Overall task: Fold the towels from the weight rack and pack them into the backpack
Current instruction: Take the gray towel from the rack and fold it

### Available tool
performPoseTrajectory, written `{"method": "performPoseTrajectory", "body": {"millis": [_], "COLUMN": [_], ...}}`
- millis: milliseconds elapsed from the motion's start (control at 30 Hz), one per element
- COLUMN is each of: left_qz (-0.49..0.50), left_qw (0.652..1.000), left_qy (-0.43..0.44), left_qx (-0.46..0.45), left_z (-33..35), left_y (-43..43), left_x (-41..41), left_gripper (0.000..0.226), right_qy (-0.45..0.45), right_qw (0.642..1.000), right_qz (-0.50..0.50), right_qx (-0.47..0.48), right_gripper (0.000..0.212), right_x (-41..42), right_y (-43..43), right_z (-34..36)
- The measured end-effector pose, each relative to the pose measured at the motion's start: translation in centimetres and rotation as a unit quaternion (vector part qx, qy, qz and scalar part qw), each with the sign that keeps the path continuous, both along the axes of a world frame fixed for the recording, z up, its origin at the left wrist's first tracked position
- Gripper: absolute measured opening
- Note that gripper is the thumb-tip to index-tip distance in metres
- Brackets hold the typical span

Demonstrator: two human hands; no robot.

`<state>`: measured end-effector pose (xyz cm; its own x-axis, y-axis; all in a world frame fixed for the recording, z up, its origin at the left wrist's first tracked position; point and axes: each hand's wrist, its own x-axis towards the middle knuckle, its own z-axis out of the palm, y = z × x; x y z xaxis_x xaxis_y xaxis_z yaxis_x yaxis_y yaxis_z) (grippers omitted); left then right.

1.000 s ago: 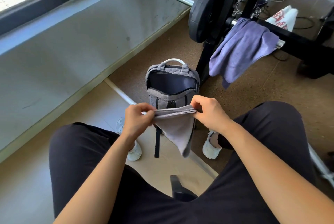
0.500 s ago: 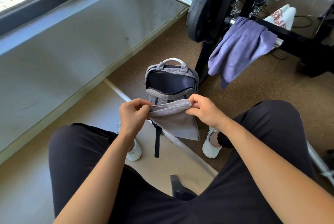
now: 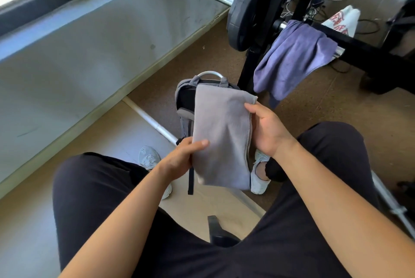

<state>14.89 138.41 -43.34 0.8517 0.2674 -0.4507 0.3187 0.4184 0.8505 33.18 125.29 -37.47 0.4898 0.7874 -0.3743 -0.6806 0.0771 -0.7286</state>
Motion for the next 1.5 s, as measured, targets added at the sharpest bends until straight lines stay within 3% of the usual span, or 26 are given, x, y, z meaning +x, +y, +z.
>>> {"method": "performPoseTrajectory", "body": {"millis": [133,333,500,600,733,833,933,1033,1100,1167,1233,1300,1367,1433,1500], "left_qz": [-0.01,0.049,0.104,0.151,0.18,0.215,0.266,0.268,0.258,0.242,0.242,0.239,0.223,0.2,0.18], "left_qw": [1.0,0.996,0.993,0.988,0.982,0.969,0.928,0.897,0.913,0.936,0.941,0.943,0.953,0.963,0.969], "left_qy": [0.022,-0.027,-0.004,0.017,0.007,-0.006,0.014,0.024,-0.018,-0.066,-0.072,-0.068,-0.079,-0.08,-0.085], "left_qx": [0.011,-0.062,-0.059,-0.016,0.06,0.122,0.263,0.352,0.316,0.246,0.225,0.219,0.187,0.159,0.144], "left_z": [0.9,2.3,2.6,2.0,1.6,1.8,1.0,1.0,1.4,2.0,2.2,2.3,2.4,2.4,2.4], "left_y": [0.2,0.4,0.6,0.8,0.7,0.0,0.1,0.8,1.3,1.1,0.9,1.0,1.0,1.1,1.2], "left_x": [-0.1,-0.3,-0.5,-0.2,-0.3,-0.2,-0.3,-0.5,-0.7,-0.8,-0.9,-0.9,-0.9,-0.9,-1.0], "left_gripper": [0.048,0.029,0.038,0.051,0.016,0.015,0.016,0.024,0.024,0.038,0.053,0.035,0.022,0.033,0.041], "right_qy": [0.053,0.084,-0.029,-0.082,-0.163,-0.315,-0.487,-0.541,-0.522,-0.436,-0.359,-0.297,-0.26,-0.235,-0.222], "right_qw": [0.997,0.988,0.976,0.979,0.972,0.928,0.833,0.809,0.832,0.889,0.927,0.952,0.963,0.969,0.971], "right_qz": [-0.028,0.107,0.179,0.131,0.047,-0.026,-0.063,-0.038,-0.024,-0.007,0.0,0.014,0.031,0.047,0.07], "right_qx": [-0.054,-0.071,-0.122,-0.135,-0.162,-0.199,-0.253,-0.228,-0.184,-0.136,-0.104,-0.077,-0.062,-0.062,-0.061], "right_gripper": [0.037,0.06,0.044,0.034,0.023,0.01,0.035,0.04,0.039,0.049,0.072,0.083,0.057,0.03,0.04], "right_x": [1.0,0.7,-1.1,-1.3,-1.8,-2.1,-1.6,-0.8,-0.6,-0.7,-1.1,-1.0,-1.0,-1.0,-0.8], "right_y": [-0.2,-0.4,-0.1,-0.1,-0.3,-0.3,-0.2,-0.3,-0.5,-0.5,-0.3,-0.2,-0.1,-0.2,-0.2], "right_z": [-0.8,-2.0,-2.4,-3.2,-3.2,-3.4,-3.9,-3.3,-3.1,-3.1,-3.2,-3.2,-2.9,-2.6,-2.6]}}
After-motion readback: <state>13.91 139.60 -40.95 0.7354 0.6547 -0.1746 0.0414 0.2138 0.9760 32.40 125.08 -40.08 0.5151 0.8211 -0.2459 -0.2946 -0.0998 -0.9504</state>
